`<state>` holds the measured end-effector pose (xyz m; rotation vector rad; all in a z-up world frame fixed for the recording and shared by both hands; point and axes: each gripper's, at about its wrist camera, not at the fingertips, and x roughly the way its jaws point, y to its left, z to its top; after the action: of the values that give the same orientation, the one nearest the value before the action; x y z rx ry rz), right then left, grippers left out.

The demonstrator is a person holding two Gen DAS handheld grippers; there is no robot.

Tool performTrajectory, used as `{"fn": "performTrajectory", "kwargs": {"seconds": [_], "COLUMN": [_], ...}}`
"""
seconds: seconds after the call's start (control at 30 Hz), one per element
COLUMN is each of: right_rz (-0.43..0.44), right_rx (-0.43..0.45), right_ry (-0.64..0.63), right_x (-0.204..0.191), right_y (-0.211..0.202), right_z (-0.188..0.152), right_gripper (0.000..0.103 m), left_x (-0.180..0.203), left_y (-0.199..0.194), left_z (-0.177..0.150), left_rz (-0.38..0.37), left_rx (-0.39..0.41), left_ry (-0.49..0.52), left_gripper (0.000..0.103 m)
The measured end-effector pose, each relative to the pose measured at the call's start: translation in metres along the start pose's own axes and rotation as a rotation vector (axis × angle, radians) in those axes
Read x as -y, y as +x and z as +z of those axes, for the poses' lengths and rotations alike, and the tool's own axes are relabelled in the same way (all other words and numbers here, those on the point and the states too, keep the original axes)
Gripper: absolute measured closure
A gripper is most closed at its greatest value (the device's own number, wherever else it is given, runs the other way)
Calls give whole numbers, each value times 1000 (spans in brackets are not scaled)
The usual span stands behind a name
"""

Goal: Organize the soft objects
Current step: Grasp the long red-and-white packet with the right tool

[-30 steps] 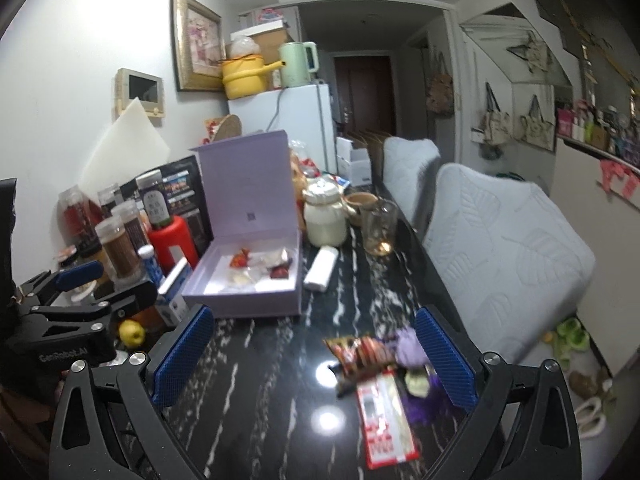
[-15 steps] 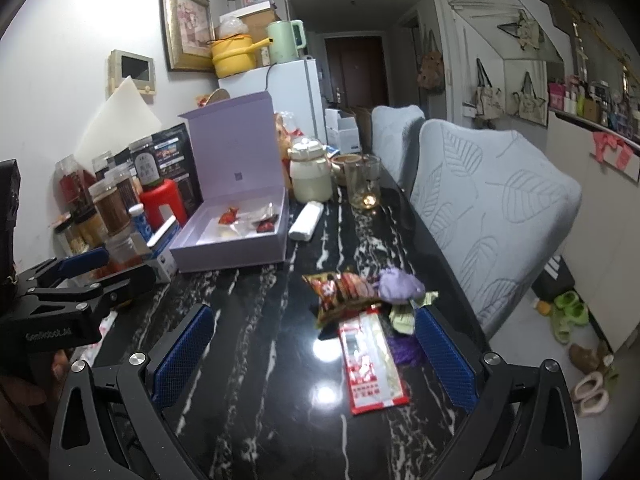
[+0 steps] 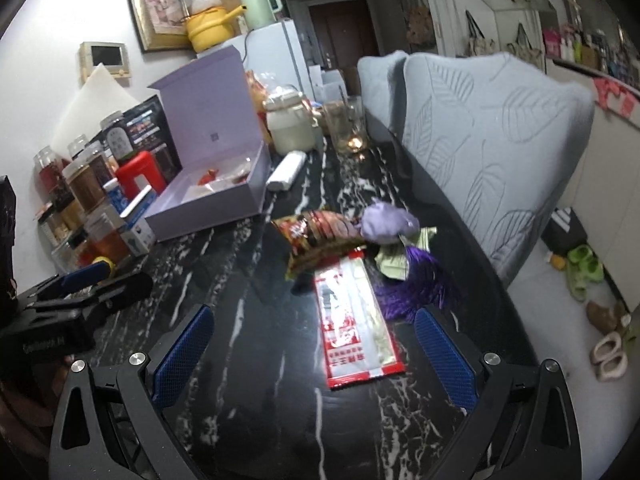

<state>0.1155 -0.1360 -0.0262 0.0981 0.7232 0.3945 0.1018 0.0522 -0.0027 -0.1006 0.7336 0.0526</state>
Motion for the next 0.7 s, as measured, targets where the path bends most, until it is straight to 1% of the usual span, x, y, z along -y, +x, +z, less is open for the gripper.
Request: {"fn": "performTrajectory", "kwargs": {"seconds": [0.07, 0.23, 0.47, 0.6, 0.7], "right_rz": [0, 14, 19, 43, 46], "right_rx": [-13, -37, -122, -162, -189], "right_ry": [5, -6, -64, -45, -70], "right_x": [6, 17, 17, 23, 24], "right_y": [8, 27, 61, 77, 86], "right_z": [-2, -5, -7, -4, -3], "right_gripper": [1, 1, 15, 21, 27], "left_x": [1, 0, 6, 10, 14], "left_y": [8, 35, 64, 70, 75], "left_z": [1, 2, 0, 4, 11], "left_rz": [-3, -24, -68, -106, -115], "left_rx": [-10, -69, -147, -157, -158], "left_ry": [0, -20, -1, -9, 4], "left_gripper": [0, 0, 0, 0, 0]}}
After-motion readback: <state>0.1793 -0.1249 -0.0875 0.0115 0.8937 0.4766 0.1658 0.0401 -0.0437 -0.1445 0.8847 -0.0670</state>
